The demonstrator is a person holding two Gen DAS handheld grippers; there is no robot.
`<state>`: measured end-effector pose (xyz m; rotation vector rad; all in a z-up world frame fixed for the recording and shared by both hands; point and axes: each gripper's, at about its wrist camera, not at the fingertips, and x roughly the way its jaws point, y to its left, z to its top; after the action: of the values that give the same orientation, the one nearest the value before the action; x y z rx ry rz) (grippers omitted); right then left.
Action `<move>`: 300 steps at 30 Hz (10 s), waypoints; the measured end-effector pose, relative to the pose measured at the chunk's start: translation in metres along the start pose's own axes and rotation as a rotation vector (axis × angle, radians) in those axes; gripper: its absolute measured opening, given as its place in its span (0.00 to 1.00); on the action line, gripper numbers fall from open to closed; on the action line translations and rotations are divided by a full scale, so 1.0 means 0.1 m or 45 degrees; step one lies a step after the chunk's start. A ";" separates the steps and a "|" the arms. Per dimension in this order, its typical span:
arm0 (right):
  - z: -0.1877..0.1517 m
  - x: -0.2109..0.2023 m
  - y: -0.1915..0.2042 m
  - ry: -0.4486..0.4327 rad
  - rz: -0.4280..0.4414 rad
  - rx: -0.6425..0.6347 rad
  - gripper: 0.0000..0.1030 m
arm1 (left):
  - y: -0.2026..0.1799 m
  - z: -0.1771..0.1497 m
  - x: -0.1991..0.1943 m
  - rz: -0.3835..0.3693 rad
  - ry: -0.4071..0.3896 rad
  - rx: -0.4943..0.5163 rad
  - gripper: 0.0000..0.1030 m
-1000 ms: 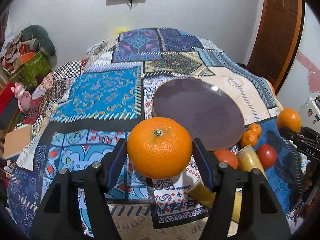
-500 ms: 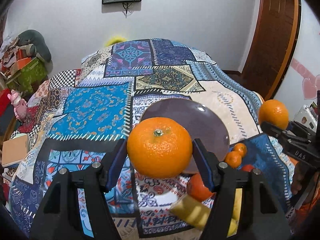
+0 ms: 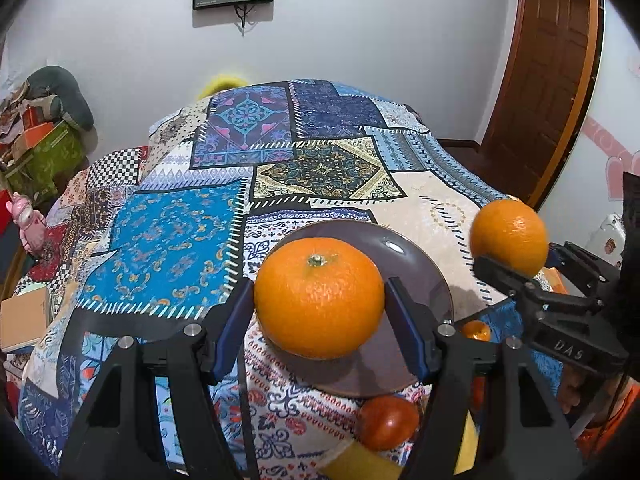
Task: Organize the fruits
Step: 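Carry the large orange onto the plate with the right gripper while the left carries the mandarin, then open both grippers to release the oranges on the plate and withdraw, then grasp a red tomato with the left gripper while the right grasps another tomato, then carry both red tomatoes onto the plate beside the oranges and release them, then move both grippers back toward the yellow cylinders on the quilt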
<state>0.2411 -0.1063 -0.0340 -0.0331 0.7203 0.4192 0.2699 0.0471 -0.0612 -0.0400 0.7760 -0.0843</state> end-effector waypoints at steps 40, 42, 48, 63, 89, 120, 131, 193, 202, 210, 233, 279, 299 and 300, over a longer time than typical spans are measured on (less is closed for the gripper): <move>-0.06 0.75 0.26 0.365 0.136 -0.206 0.59 | 0.11 -0.10 0.57 -0.067 0.135 -0.021 0.41; -0.04 0.79 0.29 0.380 0.140 -0.219 0.59 | 0.11 -0.10 0.58 -0.065 0.140 -0.021 0.41; -0.04 0.83 0.42 0.408 0.152 -0.287 0.60 | 0.14 -0.11 0.58 -0.067 0.140 -0.032 0.41; 0.05 0.50 0.38 0.269 0.129 -0.280 0.66 | 0.15 -0.14 0.41 -0.064 0.115 -0.044 0.44; -0.50 -0.49 -0.03 0.137 0.068 -0.140 0.70 | -0.27 -0.69 -0.27 -0.127 0.131 0.030 0.63; -1.03 -0.12 -0.09 0.325 0.213 -0.003 0.63 | -0.31 -0.92 0.27 -0.164 0.258 0.018 0.63; -1.02 -0.10 -0.06 0.333 0.269 0.006 0.46 | -0.30 -0.93 0.23 -0.190 0.258 0.013 0.58; -0.09 0.09 0.18 0.115 0.209 -0.095 0.45 | -0.17 -0.16 0.24 -0.116 0.118 -0.004 0.46; -0.09 0.37 0.20 0.191 0.191 -0.126 0.45 | -0.08 -0.07 0.54 -0.077 0.169 -0.007 0.46; -0.09 0.49 0.23 0.219 0.202 -0.150 0.45 | 0.01 0.04 0.73 -0.079 0.173 -0.021 0.46; -0.10 0.79 0.36 0.277 0.203 -0.228 0.45 | 0.09 0.11 1.13 -0.116 0.229 -0.102 0.46; -0.71 -0.34 0.22 0.211 0.209 -0.104 0.57 | -0.11 -0.81 -0.28 -0.100 0.169 -0.101 0.59; -1.00 -0.21 0.29 0.298 0.305 -0.029 0.57 | -0.26 -1.32 -0.21 -0.195 0.220 -0.234 0.67; -1.01 -0.21 0.30 0.300 0.313 -0.031 0.55 | -0.26 -1.33 -0.22 -0.192 0.211 -0.230 0.67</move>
<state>0.1509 -0.1038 -0.0933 -0.0167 0.9558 0.6671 0.1591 0.0229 -0.1387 -0.2662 0.9444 -0.1620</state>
